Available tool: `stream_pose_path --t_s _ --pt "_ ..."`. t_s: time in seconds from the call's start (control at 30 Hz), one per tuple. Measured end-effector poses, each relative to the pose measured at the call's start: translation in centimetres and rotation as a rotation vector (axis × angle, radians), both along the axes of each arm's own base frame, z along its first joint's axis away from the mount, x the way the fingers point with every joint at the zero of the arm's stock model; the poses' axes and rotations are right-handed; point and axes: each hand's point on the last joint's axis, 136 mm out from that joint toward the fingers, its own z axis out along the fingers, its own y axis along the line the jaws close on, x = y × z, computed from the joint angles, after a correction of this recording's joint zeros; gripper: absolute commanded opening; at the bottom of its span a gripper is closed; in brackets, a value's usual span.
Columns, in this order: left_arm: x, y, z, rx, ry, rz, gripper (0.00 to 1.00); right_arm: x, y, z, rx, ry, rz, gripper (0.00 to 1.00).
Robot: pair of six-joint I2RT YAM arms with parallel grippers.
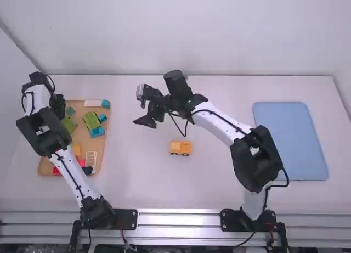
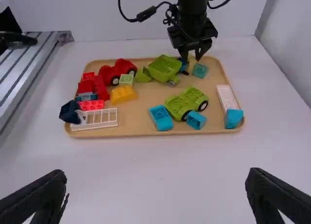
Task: Assemble lego blocks to make yellow taxi
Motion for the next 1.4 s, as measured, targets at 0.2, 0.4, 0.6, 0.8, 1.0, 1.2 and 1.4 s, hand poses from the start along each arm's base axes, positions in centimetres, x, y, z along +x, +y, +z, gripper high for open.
stream_pose_path --t_s 0.2,0.4,0.6,0.8,1.0,1.2,1.4 --pt "-0.7 -0.7 0.1 -0.027 0.021 0.0 0.31 0.0 0.0 0.0 -0.001 0.001 0.0 0.98" --pt "-1.8 -2.0 -0.6 -0.108 0.047 -0.002 0.33 0.0 0.0 -0.1 -0.002 0.003 0.0 0.98" --pt "-1.2 -0.6 0.0 -0.083 0.001 0.007 0.48 0.2 -0.2 -0.1 -0.002 0.006 -0.006 0.98" --pt "-0.9 0.2 0.3 -0.033 0.007 -0.059 0.61 0.3 -0.3 -0.1 -0.003 0.006 -0.011 0.98" --pt "-1.2 0.5 0.4 0.007 0.049 -0.127 0.54 0.3 -0.3 -0.1 -0.002 0.004 -0.01 0.98" --pt "-1.2 0.9 -0.1 0.033 0.06 -0.167 0.45 0.2 -0.4 -0.4 -0.015 0.012 -0.006 0.98" --pt "-1.8 0.1 -1.7 -0.001 0.079 -0.193 0.36 0.1 -0.5 -0.4 -0.016 0.004 -0.002 0.98"
